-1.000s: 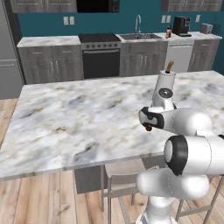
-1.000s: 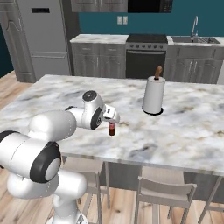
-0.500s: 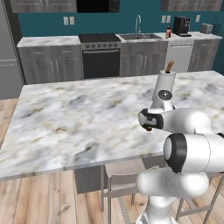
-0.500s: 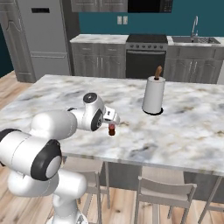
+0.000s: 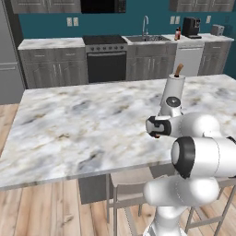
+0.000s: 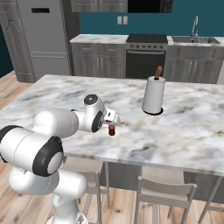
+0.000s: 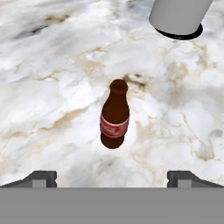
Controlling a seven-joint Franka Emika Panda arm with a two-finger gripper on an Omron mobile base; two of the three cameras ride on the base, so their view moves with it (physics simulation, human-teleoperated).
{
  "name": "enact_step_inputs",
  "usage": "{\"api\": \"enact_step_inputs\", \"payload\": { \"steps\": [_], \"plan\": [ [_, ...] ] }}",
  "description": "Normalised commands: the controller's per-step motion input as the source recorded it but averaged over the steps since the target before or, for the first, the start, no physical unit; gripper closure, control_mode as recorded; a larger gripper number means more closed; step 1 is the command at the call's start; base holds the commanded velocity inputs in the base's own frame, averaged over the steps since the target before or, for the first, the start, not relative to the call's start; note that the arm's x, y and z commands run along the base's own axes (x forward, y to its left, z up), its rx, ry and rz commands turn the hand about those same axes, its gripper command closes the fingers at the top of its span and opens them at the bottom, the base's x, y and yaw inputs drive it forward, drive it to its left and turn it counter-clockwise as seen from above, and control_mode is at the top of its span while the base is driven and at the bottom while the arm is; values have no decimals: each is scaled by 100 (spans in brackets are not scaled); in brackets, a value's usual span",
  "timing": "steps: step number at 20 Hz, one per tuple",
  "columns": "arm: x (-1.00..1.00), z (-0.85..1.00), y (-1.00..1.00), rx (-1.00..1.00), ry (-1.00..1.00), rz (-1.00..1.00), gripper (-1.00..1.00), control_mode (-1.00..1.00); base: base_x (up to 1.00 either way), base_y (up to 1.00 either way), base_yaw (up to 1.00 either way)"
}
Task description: Place the large bottle from the dining counter next to the other large bottle outside the sink, and place the small bottle from the dining counter next to the other small bottle inside the sink.
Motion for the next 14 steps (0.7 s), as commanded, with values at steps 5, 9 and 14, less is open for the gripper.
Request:
{"api": "enact_step_inputs", "payload": {
  "steps": [5, 9, 14],
  "plan": [
    [9, -1, -5, 0, 0, 0, -100, -100, 0, 0, 0],
    [14, 0, -9, 0, 0, 0, -100, -100, 0, 0, 0],
    [15, 0, -6, 0, 0, 0, -100, -100, 0, 0, 0]
  ]
}}
